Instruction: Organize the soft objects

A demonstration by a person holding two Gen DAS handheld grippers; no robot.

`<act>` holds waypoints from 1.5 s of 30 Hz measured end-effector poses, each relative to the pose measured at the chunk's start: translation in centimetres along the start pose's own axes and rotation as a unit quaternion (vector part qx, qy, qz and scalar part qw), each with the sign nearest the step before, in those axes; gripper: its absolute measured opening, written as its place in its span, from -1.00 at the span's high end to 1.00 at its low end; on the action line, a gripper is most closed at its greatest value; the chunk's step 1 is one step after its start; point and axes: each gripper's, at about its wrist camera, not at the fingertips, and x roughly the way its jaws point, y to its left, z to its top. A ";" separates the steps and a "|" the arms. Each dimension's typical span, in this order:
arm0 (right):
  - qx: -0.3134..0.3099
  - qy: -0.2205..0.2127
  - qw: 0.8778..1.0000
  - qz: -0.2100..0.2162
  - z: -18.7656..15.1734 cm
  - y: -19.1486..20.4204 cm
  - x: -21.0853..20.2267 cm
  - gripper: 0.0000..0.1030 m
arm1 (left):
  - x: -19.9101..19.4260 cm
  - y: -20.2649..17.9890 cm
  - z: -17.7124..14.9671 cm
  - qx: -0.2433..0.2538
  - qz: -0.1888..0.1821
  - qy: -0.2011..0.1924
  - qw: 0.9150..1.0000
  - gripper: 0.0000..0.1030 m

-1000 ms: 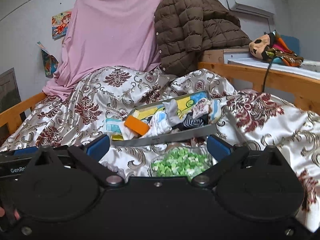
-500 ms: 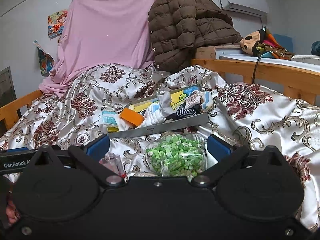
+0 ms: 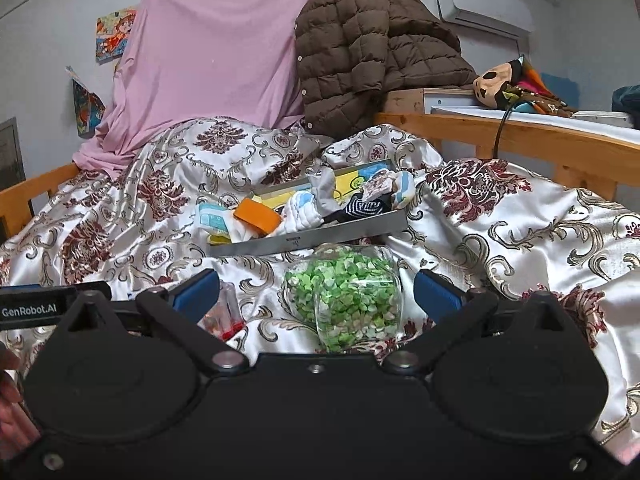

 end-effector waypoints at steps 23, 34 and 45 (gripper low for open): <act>-0.017 0.032 0.999 0.003 -1.1 -0.7 1.2 -0.99 | -0.5 -0.7 -1.3 0.023 0.013 0.012 1.000 -0.99; -0.019 0.036 0.999 0.005 -1.2 -1.0 1.3 -0.99 | -0.5 -0.7 -1.4 0.022 0.012 0.013 1.000 -0.99; -0.020 0.037 0.999 0.005 -1.2 -1.2 1.4 -0.99 | -0.5 -0.7 -1.3 0.022 0.013 0.013 1.000 -0.99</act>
